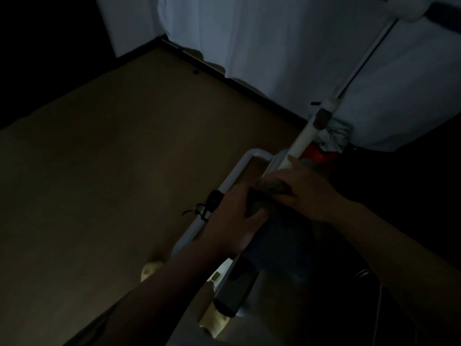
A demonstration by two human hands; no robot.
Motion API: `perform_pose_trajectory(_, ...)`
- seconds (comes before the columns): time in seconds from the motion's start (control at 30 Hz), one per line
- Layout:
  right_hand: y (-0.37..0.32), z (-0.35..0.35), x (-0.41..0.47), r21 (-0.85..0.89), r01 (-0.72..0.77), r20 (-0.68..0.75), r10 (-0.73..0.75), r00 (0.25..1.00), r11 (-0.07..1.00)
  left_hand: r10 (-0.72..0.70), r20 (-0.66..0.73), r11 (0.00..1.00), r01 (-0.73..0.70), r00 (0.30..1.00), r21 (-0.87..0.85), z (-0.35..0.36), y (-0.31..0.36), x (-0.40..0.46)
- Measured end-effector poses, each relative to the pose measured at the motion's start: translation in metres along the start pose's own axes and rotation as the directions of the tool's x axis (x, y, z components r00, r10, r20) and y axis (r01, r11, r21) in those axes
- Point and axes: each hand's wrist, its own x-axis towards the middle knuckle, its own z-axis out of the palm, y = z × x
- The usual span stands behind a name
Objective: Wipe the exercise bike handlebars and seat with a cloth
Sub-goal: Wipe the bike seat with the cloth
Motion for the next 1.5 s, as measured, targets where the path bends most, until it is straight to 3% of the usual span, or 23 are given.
perform_pose_trajectory(0.1, 0.014, -0.004, -0.004, -0.021, -0.106, -0.090, 0.104, 0.991, 0.994, -0.006, 0.109, 0.987, -0.012, 0.994, 0.163, 0.002, 0.013, 0.016)
perform_pose_trajectory(0.23, -0.001, 0.012, -0.013, -0.031, -0.031, -0.236, 0.023, 0.971, 0.999, -0.003, 0.086, 0.990, -0.010, 0.996, 0.142, 0.012, 0.024, 0.027)
perform_pose_trajectory(0.3, 0.024, 0.006, -0.006, 0.007, -0.149, -0.324, 0.143, 0.935, 0.989, -0.026, 0.119, 0.977, 0.000, 0.993, 0.211, 0.014, 0.024, 0.029)
perform_pose_trajectory(0.37, 0.036, 0.001, -0.001, 0.286, -0.336, -0.376, 0.428, 0.822, 0.897, -0.059, 0.120, 0.973, 0.030, 0.991, 0.230, 0.017, 0.019, 0.030)
perform_pose_trajectory(0.43, 0.025, 0.006, 0.002, 0.587, -0.397, -0.374, 0.672, 0.639, 0.705, -0.086, 0.096, 0.981, 0.067, 0.992, 0.183, 0.018, 0.015, 0.030)
perform_pose_trajectory(0.5, 0.004, 0.019, -0.001, 0.668, -0.410, -0.366, 0.753, 0.546, 0.622, -0.096, 0.081, 0.988, 0.085, 0.992, 0.128, 0.020, 0.012, 0.030)
perform_pose_trajectory(0.73, -0.051, 0.047, -0.044, 0.491, -0.485, -0.383, 0.679, 0.627, 0.724, -0.105, 0.153, 0.993, 0.095, 0.983, 0.066, 0.017, 0.008, 0.031)
perform_pose_trajectory(0.87, -0.074, 0.048, -0.054, 0.490, -0.477, -0.360, 0.668, 0.652, 0.730, 0.006, 0.274, 0.995, -0.033, 0.962, 0.092, 0.009, 0.008, 0.028)
perform_pose_trajectory(1.1, -0.115, 0.046, -0.053, 0.258, -0.726, -0.455, 0.743, 0.491, 0.638, 0.213, 0.540, 0.916, -0.358, 0.814, 0.179, -0.022, 0.008, 0.044)
perform_pose_trajectory(1.2, -0.127, 0.042, -0.058, 0.363, -0.702, -0.415, 0.781, 0.466, 0.612, 0.245, 0.645, 0.868, -0.460, 0.724, 0.187, -0.029, 0.020, 0.052)
perform_pose_trajectory(1.27, -0.135, 0.035, -0.066, 0.460, -0.675, -0.453, 0.807, 0.380, 0.576, 0.260, 0.696, 0.826, -0.528, 0.669, 0.198, -0.031, 0.027, 0.059)
perform_pose_trajectory(1.37, -0.150, 0.023, -0.083, 0.577, -0.690, -0.403, 0.887, 0.226, 0.438, 0.283, 0.771, 0.775, -0.610, 0.571, 0.167, -0.031, 0.041, 0.062)
perform_pose_trajectory(1.5, -0.171, 0.007, -0.115, 0.657, -0.681, -0.369, 0.926, 0.082, 0.322, 0.338, 0.827, 0.742, -0.668, 0.449, 0.060, -0.022, 0.071, 0.049)
